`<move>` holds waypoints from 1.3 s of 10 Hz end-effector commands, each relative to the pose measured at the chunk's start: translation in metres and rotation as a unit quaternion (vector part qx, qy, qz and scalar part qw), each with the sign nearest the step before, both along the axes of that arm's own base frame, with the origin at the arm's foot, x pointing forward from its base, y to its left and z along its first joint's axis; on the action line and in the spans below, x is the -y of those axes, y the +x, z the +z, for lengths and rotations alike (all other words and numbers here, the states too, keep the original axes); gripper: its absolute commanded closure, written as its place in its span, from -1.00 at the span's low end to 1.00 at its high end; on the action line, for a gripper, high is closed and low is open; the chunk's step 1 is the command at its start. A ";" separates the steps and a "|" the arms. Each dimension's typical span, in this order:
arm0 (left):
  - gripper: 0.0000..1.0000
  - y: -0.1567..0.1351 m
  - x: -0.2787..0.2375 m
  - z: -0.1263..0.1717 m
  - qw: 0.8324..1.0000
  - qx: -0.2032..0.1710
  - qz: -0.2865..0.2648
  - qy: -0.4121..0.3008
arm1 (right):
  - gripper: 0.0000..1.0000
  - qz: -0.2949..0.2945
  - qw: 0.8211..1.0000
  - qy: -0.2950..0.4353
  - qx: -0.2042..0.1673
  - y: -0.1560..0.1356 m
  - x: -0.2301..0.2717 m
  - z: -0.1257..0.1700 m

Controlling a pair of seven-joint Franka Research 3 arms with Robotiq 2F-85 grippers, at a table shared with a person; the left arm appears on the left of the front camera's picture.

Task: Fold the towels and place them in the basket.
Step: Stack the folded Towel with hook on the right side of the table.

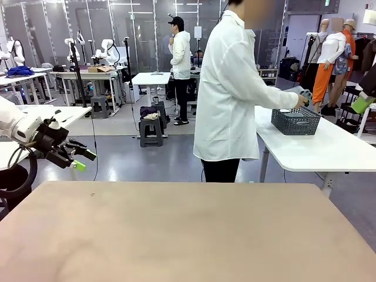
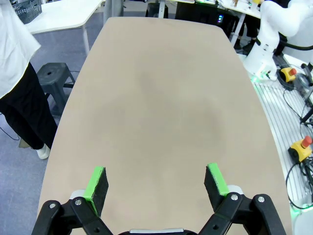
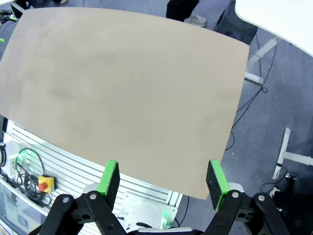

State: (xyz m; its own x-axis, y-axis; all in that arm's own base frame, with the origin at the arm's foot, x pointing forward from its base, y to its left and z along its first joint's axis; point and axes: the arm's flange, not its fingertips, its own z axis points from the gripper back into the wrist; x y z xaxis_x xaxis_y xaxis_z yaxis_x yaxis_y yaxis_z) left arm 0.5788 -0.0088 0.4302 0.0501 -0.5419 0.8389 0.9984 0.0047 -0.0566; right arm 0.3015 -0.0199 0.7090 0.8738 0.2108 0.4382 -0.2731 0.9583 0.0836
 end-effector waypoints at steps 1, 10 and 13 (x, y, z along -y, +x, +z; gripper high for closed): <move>-1.00 -0.003 0.001 0.000 1.000 0.000 0.000 -0.001 | -0.77 -0.007 1.000 -0.002 -0.007 0.000 0.000 0.003; -1.00 -0.003 0.001 0.000 1.000 0.000 0.000 -0.001 | -0.77 -0.007 1.000 -0.002 -0.007 0.000 0.000 0.003; -1.00 -0.003 0.001 0.000 1.000 0.000 0.000 -0.001 | -0.77 -0.007 1.000 -0.002 -0.007 0.000 0.000 0.003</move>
State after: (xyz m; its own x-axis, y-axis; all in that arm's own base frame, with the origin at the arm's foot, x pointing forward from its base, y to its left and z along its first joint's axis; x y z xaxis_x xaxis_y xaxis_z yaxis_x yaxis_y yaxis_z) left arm 0.5788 -0.0088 0.4302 0.0501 -0.5419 0.8389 0.9984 0.0047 -0.0566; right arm 0.3015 -0.0201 0.7089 0.8739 0.2109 0.4380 -0.2729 0.9585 0.0830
